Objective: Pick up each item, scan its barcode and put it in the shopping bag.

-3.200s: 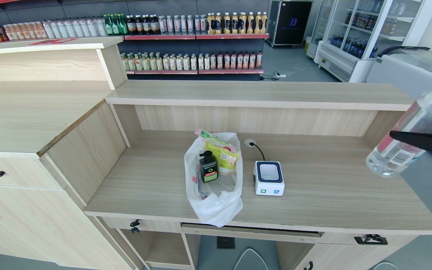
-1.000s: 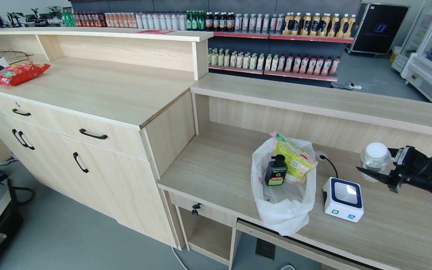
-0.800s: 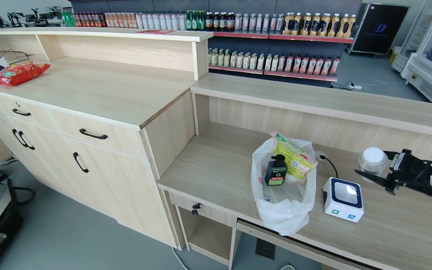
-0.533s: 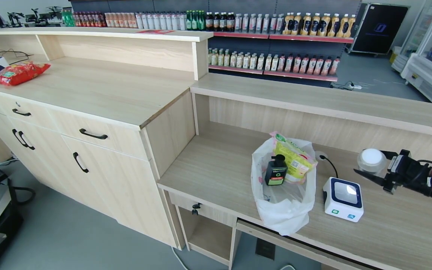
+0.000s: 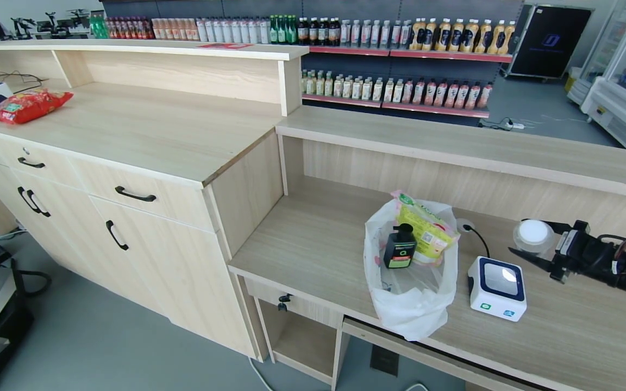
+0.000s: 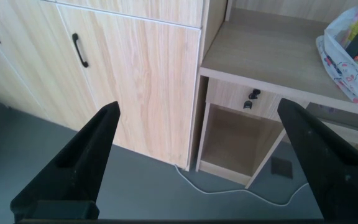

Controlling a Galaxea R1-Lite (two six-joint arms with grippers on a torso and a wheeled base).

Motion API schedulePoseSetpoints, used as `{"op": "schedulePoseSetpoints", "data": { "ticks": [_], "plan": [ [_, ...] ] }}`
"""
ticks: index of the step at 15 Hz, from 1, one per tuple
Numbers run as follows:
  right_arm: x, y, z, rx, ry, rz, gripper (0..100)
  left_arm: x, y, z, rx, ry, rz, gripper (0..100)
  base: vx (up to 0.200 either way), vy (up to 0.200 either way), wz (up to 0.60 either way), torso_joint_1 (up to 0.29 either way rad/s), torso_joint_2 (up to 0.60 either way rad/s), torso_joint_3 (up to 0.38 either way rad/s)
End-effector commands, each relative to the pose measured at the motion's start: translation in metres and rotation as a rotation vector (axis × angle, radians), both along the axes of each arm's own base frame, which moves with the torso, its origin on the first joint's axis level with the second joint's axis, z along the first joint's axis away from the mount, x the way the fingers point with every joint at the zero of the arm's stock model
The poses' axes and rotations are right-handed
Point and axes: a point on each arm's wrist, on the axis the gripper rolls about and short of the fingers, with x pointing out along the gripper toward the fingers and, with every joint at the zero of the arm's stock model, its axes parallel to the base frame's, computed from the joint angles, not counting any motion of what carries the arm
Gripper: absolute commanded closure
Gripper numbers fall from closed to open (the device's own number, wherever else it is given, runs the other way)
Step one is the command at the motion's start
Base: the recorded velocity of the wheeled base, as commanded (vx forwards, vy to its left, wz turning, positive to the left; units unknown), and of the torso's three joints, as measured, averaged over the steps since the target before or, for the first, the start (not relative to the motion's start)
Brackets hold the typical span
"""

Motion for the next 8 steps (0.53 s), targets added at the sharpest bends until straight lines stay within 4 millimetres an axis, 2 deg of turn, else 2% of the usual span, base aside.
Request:
{"op": "schedulePoseSetpoints", "data": {
  "ticks": [1, 8],
  "plan": [
    [-0.0007, 0.0003, -0.0016, 0.002, 0.006, 0.001, 100, 0.0001, 0.0, 0.0, 0.0, 0.001, 0.0, 0, 0.0, 0.0, 0.0, 0.0, 0.0, 0.0],
    [0.003, 0.0055, -0.0072, 0.003, 0.009, 0.019, 100, 0.0001, 0.0, 0.0, 0.0, 0.001, 0.0, 0, 0.0, 0.0, 0.0, 0.0, 0.0, 0.0]
  ]
}}
